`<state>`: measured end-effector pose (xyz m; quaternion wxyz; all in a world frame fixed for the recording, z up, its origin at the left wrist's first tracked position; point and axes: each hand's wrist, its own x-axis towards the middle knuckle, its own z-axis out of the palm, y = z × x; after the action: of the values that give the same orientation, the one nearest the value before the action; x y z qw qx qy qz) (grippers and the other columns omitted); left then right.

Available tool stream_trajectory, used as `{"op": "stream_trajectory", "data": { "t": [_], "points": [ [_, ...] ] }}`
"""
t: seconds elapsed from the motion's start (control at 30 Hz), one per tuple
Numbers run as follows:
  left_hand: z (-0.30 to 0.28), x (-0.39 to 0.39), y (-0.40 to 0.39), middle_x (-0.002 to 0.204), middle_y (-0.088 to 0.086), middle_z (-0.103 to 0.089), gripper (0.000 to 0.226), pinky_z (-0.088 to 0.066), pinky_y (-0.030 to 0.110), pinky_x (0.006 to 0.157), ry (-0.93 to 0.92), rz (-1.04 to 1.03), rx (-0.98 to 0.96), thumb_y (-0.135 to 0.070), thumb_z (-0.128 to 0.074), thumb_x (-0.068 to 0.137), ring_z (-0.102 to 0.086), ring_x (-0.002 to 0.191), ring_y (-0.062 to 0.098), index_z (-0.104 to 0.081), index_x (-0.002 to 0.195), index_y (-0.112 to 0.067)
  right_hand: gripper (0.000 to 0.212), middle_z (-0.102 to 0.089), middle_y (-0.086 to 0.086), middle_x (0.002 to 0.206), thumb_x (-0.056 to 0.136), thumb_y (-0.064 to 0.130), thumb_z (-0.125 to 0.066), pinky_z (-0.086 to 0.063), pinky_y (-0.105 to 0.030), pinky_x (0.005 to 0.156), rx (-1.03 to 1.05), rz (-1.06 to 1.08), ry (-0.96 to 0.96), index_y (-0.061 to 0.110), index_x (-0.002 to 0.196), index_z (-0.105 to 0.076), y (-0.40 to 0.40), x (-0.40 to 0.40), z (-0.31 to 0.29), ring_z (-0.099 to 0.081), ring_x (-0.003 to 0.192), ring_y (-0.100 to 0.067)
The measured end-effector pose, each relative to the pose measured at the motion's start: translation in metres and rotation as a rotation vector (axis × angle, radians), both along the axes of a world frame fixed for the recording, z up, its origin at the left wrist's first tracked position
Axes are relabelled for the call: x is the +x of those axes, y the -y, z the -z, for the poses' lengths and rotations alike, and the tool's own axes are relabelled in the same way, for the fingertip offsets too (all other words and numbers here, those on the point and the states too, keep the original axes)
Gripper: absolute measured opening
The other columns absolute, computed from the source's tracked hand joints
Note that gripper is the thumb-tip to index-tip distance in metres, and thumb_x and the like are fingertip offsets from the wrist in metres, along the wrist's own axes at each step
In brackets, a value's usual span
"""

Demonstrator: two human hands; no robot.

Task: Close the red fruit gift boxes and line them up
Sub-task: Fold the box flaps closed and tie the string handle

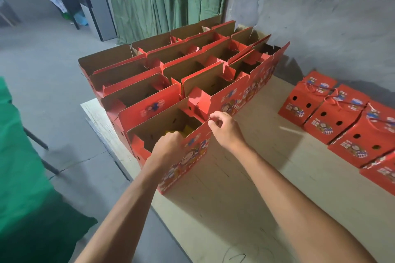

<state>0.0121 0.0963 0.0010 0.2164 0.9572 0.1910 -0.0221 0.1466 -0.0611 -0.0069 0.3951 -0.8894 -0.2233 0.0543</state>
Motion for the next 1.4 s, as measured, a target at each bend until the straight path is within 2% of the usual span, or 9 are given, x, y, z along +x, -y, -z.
{"op": "stream_trajectory", "data": {
  "t": [0.23,0.47,0.67,0.8,0.93,1.03,1.17,1.3,1.4],
  "points": [
    [0.010,-0.036,0.027,0.090,0.002,-0.073,0.020,-0.062,0.029,0.067,0.013,0.156,0.147,-0.022,-0.057,0.104,-0.070,0.072,0.014,-0.074,0.106,-0.012,0.031,-0.069,0.002,0.126,0.099,0.040,-0.057,-0.047,-0.022,0.076,-0.052,0.072,-0.010,0.026,0.124,-0.068,0.032,-0.014,0.003,-0.060,0.101,-0.012],
    [0.018,-0.052,0.075,0.080,-0.003,-0.071,0.023,-0.058,0.025,0.064,0.090,0.336,0.250,-0.026,-0.053,0.105,-0.067,0.066,0.014,-0.070,0.092,-0.017,0.026,-0.076,0.002,0.113,0.096,0.030,-0.056,-0.052,-0.025,0.079,-0.064,0.194,-0.044,0.024,0.114,-0.075,0.092,-0.031,0.002,-0.066,0.095,-0.015],
    [0.014,-0.040,0.129,0.073,0.005,-0.065,0.027,-0.051,0.039,0.060,0.095,0.493,0.303,-0.026,-0.055,0.099,-0.062,0.067,0.033,-0.051,0.074,-0.019,0.023,-0.077,0.004,0.110,0.094,0.025,-0.056,-0.057,-0.035,0.091,-0.094,0.384,-0.171,0.026,0.096,-0.078,0.170,-0.036,0.002,-0.069,0.102,-0.023],
    [0.014,-0.026,0.171,0.074,0.004,-0.060,0.022,-0.047,0.038,0.061,0.105,0.674,0.295,-0.029,-0.054,0.100,-0.063,0.072,0.033,-0.056,0.081,-0.018,0.026,-0.075,0.000,0.114,0.097,0.021,-0.054,-0.057,-0.036,0.091,-0.179,0.469,-0.227,0.025,0.105,-0.079,0.230,-0.047,0.007,-0.067,0.101,-0.025],
    [0.011,-0.014,0.216,0.088,0.008,-0.070,0.025,-0.042,0.033,0.062,0.176,0.861,0.239,-0.031,-0.051,0.104,-0.068,0.078,0.033,-0.064,0.096,-0.011,0.022,-0.076,-0.002,0.104,0.092,0.015,-0.057,-0.058,-0.036,0.083,-0.306,0.534,-0.255,0.022,0.090,-0.077,0.288,-0.070,0.012,-0.065,0.086,-0.022],
    [0.009,-0.008,0.247,0.086,0.005,-0.071,0.028,-0.051,0.034,0.063,0.195,0.973,0.210,-0.033,-0.050,0.106,-0.069,0.075,0.028,-0.065,0.095,-0.011,0.020,-0.075,-0.011,0.101,0.091,0.015,-0.059,-0.061,-0.043,0.087,-0.347,0.607,-0.283,0.011,0.098,-0.078,0.328,-0.090,0.008,-0.070,0.089,-0.026],
    [0.007,-0.007,0.284,0.083,0.007,-0.071,0.023,-0.043,0.033,0.060,0.199,1.100,0.180,-0.027,-0.055,0.100,-0.067,0.074,0.033,-0.065,0.085,-0.013,0.017,-0.075,-0.008,0.094,0.094,0.015,-0.060,-0.060,-0.041,0.085,-0.412,0.657,-0.357,0.013,0.096,-0.076,0.377,-0.117,0.005,-0.072,0.084,-0.024],
    [0.008,-0.009,0.310,0.080,0.005,-0.072,0.027,-0.038,0.029,0.062,0.208,1.239,0.211,-0.029,-0.054,0.099,-0.067,0.074,0.029,-0.071,0.085,-0.013,0.021,-0.072,-0.005,0.090,0.090,0.027,-0.074,-0.054,-0.033,0.068,-0.437,0.727,-0.477,0.011,0.102,-0.067,0.412,-0.146,0.010,-0.070,0.077,-0.019],
    [0.009,-0.014,0.324,0.081,0.002,-0.074,0.031,-0.047,0.031,0.063,0.177,1.302,0.215,-0.032,-0.050,0.100,-0.068,0.074,0.025,-0.073,0.090,-0.015,0.030,-0.073,-0.005,0.086,0.090,0.037,-0.072,-0.059,-0.038,0.076,-0.381,0.766,-0.567,0.011,0.101,-0.061,0.430,-0.161,0.020,-0.071,0.079,-0.020]
  ]
}}
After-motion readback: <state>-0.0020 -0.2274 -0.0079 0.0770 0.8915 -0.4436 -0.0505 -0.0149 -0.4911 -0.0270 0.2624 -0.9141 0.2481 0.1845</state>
